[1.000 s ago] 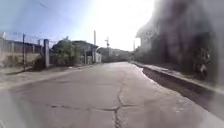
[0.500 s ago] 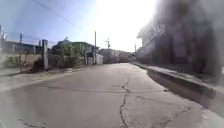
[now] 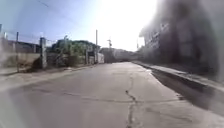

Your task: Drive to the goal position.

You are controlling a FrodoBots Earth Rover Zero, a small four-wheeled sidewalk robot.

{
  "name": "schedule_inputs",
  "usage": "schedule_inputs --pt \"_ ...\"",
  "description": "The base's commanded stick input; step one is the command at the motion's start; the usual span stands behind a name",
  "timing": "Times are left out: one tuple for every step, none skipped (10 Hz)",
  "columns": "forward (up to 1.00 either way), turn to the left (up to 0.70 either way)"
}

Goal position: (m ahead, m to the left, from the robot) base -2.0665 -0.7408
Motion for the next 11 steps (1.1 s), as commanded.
schedule_inputs --pt "1.0 0.0" --pt "1.0 0.0" --pt "1.0 0.0" --pt "1.0 0.0" --pt "1.0 0.0" --pt "1.0 0.0" --pt "1.0 0.0" --pt "1.0 0.0" --pt "1.0 0.0" --pt "1.0 0.0" --pt "1.0 0.0"
